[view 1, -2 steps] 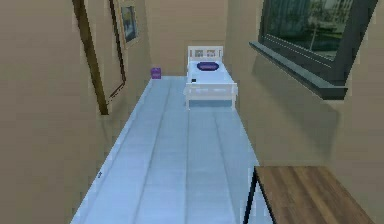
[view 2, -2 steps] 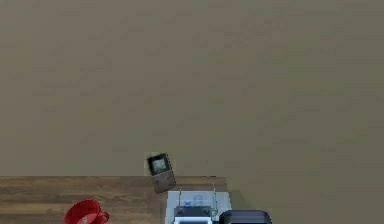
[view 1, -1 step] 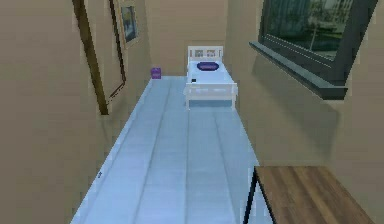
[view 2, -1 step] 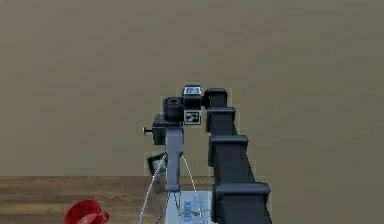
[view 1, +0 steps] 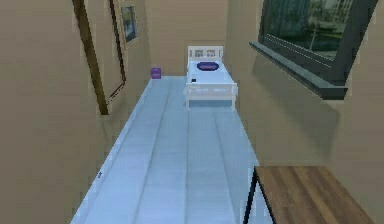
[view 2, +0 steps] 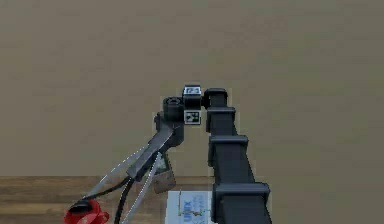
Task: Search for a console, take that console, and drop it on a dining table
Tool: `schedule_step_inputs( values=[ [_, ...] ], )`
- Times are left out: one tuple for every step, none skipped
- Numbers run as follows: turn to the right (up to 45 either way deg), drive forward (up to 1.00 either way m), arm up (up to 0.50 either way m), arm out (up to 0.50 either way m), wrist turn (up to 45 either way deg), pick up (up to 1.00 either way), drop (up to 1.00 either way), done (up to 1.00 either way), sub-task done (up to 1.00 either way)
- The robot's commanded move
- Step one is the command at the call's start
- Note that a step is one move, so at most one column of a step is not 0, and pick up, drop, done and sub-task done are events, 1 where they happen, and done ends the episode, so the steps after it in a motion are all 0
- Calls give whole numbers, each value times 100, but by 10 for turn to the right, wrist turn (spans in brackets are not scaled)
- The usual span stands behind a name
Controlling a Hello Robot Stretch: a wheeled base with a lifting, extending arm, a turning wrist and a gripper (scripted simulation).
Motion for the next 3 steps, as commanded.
schedule_step_inputs(
  values=[
    [0,0,0,0,450,0,0,0,0],
    [0,0,0,0,450,0,0,0,0],
    [0,0,0,0,120,0,0,0,0]
  ],
)
